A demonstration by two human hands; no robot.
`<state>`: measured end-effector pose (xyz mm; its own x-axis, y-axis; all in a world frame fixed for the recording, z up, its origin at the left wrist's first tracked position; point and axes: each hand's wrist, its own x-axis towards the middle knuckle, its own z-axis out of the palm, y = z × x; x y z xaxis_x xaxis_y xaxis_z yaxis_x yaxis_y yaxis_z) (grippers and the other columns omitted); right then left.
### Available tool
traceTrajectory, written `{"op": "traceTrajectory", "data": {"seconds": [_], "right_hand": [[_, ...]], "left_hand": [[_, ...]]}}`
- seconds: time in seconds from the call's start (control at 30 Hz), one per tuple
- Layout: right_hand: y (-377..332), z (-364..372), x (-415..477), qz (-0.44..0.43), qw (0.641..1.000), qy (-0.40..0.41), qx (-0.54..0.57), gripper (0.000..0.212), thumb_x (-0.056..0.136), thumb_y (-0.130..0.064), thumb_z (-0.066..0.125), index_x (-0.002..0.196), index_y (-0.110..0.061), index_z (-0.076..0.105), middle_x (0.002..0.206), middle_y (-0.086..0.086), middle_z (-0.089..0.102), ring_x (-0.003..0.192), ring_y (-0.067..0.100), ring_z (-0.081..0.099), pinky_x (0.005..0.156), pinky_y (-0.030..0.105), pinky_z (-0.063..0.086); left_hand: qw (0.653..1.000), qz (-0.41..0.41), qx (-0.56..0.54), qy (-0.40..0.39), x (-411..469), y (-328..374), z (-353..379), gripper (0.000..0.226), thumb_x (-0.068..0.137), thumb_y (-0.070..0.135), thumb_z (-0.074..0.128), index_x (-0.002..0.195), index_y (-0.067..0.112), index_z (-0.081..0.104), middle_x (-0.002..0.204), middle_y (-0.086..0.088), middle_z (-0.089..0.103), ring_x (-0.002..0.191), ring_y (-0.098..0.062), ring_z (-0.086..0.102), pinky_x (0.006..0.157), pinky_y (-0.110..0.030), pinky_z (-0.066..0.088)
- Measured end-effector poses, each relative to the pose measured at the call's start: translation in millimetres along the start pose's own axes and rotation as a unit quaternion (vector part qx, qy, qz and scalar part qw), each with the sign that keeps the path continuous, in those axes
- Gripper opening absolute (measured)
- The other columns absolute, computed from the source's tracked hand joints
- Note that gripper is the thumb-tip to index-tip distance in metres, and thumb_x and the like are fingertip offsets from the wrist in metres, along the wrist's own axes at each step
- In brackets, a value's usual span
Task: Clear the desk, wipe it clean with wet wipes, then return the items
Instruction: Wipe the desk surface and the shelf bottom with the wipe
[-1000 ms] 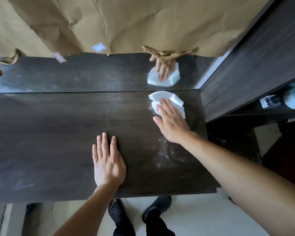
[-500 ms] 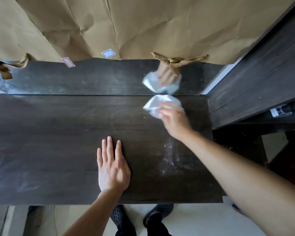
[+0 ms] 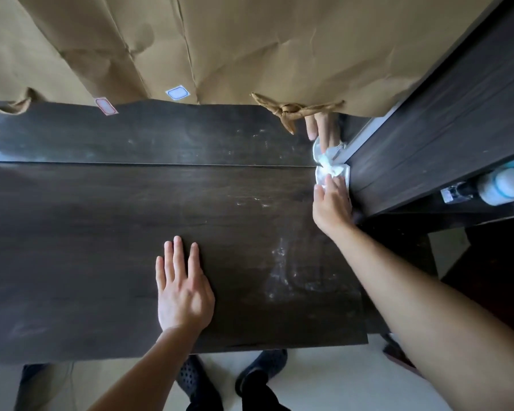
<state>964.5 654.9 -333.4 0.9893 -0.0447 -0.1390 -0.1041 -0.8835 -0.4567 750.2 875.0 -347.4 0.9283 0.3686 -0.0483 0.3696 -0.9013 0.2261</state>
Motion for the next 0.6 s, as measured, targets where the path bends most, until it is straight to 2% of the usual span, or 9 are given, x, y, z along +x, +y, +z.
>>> {"op": "traceTrajectory", "data": {"seconds": [0.07, 0.1, 0.2, 0.27, 0.33, 0.43, 0.47, 0.5, 0.6], "right_hand": [[7.5, 7.8, -42.9, 0.009, 1.0, 0.014, -0.022, 0.047, 0.098, -0.029, 0.033, 0.132, 0.002, 0.044, 0.143, 0.022, 0.039, 0.137, 0.033, 0.03, 0.111, 0.038, 0.021], [16.2, 9.4, -70.6, -0.013, 0.999, 0.027, -0.039, 0.05, 0.098, -0.029, 0.033, 0.135, 0.003, 0.041, 0.146, 0.022, 0.036, 0.139, 0.034, 0.027, 0.113, 0.038, 0.018], [45.8, 12.9, -108.5, -0.084, 0.994, 0.04, -0.064, 0.055, 0.096, -0.03, 0.029, 0.132, 0.009, 0.044, 0.143, 0.028, 0.039, 0.137, 0.039, 0.032, 0.114, 0.044, 0.023], [43.5, 15.2, -80.2, -0.111, 0.991, 0.051, -0.055, 0.05, 0.095, -0.025, 0.032, 0.125, 0.009, 0.052, 0.136, 0.028, 0.047, 0.132, 0.039, 0.04, 0.111, 0.046, 0.031], [25.2, 15.6, -35.1, -0.124, 0.988, 0.082, -0.039, 0.04, 0.093, -0.017, 0.036, 0.113, 0.008, 0.061, 0.127, 0.025, 0.057, 0.125, 0.038, 0.049, 0.107, 0.042, 0.037], [-8.0, 17.1, 11.6, -0.035, 0.992, 0.119, 0.022, 0.033, 0.083, -0.009, 0.042, 0.097, 0.005, 0.068, 0.11, 0.02, 0.066, 0.107, 0.04, 0.057, 0.097, 0.033, 0.038], [-20.9, 21.5, 7.2, -0.04, 0.99, 0.129, 0.035, 0.029, 0.081, -0.007, 0.045, 0.092, 0.003, 0.07, 0.102, 0.019, 0.067, 0.101, 0.04, 0.057, 0.092, 0.031, 0.037], [-31.1, 29.4, -6.6, -0.076, 0.989, 0.123, 0.041, 0.024, 0.081, -0.006, 0.048, 0.087, 0.001, 0.07, 0.097, 0.018, 0.066, 0.097, 0.039, 0.056, 0.088, 0.03, 0.036], [-35.5, 45.4, -67.2, -0.218, 0.973, -0.009, 0.073, 0.014, 0.084, -0.011, 0.058, 0.083, -0.01, 0.072, 0.095, 0.006, 0.062, 0.094, 0.021, 0.053, 0.081, 0.028, 0.04]], "left_hand": [[1.0, 0.001, -0.006, -0.005, -0.3, 0.5, -1.7, 0.056, 0.087, 0.022, 0.028, 0.137, 0.003, 0.043, 0.15, -0.023, 0.027, 0.142, -0.037, 0.017, 0.116, -0.049, 0.012], [1.0, 0.003, -0.007, -0.006, -0.1, 0.5, -2.4, 0.056, 0.087, 0.022, 0.028, 0.137, 0.002, 0.043, 0.15, -0.024, 0.027, 0.142, -0.037, 0.017, 0.116, -0.049, 0.011], [1.0, 0.002, -0.002, -0.007, 1.3, 0.0, -2.1, 0.056, 0.088, 0.023, 0.027, 0.137, 0.002, 0.042, 0.15, -0.024, 0.026, 0.142, -0.038, 0.016, 0.116, -0.049, 0.011], [1.0, 0.004, -0.001, -0.009, 0.6, 0.4, -2.3, 0.055, 0.088, 0.023, 0.027, 0.136, 0.002, 0.043, 0.15, -0.024, 0.027, 0.142, -0.038, 0.017, 0.115, -0.049, 0.012], [1.0, 0.007, 0.001, -0.005, 0.9, 0.0, -2.0, 0.054, 0.088, 0.022, 0.029, 0.136, 0.002, 0.043, 0.15, -0.024, 0.028, 0.142, -0.038, 0.018, 0.115, -0.049, 0.013], [1.0, 0.007, 0.005, 0.0, 0.6, -0.9, 0.9, 0.053, 0.086, 0.019, 0.035, 0.137, 0.003, 0.042, 0.15, -0.023, 0.028, 0.142, -0.037, 0.018, 0.116, -0.048, 0.013], [1.0, 0.008, 0.004, 0.003, 0.5, -1.3, 1.5, 0.053, 0.086, 0.018, 0.036, 0.137, 0.004, 0.042, 0.15, -0.023, 0.028, 0.142, -0.037, 0.018, 0.116, -0.048, 0.012], [1.0, 0.01, 0.005, 0.004, 0.6, -1.6, 1.9, 0.053, 0.086, 0.018, 0.036, 0.137, 0.004, 0.041, 0.15, -0.023, 0.027, 0.142, -0.037, 0.017, 0.116, -0.048, 0.012], [1.0, 0.008, 0.003, 0.002, 0.7, -2.1, 1.1, 0.053, 0.086, 0.018, 0.036, 0.138, 0.004, 0.04, 0.151, -0.023, 0.026, 0.143, -0.036, 0.015, 0.116, -0.048, 0.012]]}}
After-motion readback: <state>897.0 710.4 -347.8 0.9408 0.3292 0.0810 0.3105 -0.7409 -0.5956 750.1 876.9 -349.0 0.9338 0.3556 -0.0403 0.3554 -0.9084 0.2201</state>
